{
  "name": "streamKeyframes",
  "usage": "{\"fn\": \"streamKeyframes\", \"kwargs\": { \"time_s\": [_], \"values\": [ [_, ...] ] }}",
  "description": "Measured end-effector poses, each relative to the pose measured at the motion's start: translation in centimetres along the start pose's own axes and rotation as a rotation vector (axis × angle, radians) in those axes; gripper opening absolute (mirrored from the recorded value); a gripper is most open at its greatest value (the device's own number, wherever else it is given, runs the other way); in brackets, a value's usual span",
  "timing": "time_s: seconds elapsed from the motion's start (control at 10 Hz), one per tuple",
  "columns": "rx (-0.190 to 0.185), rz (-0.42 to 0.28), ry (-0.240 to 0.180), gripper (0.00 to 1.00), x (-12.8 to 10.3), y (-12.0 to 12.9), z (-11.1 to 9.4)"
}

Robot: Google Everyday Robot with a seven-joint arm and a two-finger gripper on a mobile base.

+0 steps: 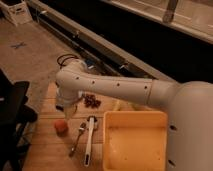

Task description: Place apple in tray

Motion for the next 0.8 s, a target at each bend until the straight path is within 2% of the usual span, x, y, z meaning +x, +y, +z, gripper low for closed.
{"fn": "streamKeyframes", "kwargs": {
  "time_s": [0.6,0.8],
  "values": [
    [-0.072,-0.031,-0.156,0.65,-0.9,-0.7,6.1],
    [-0.114,-0.048,-0.193,0.65,-1.4,-0.9,8.2]
  ]
}}
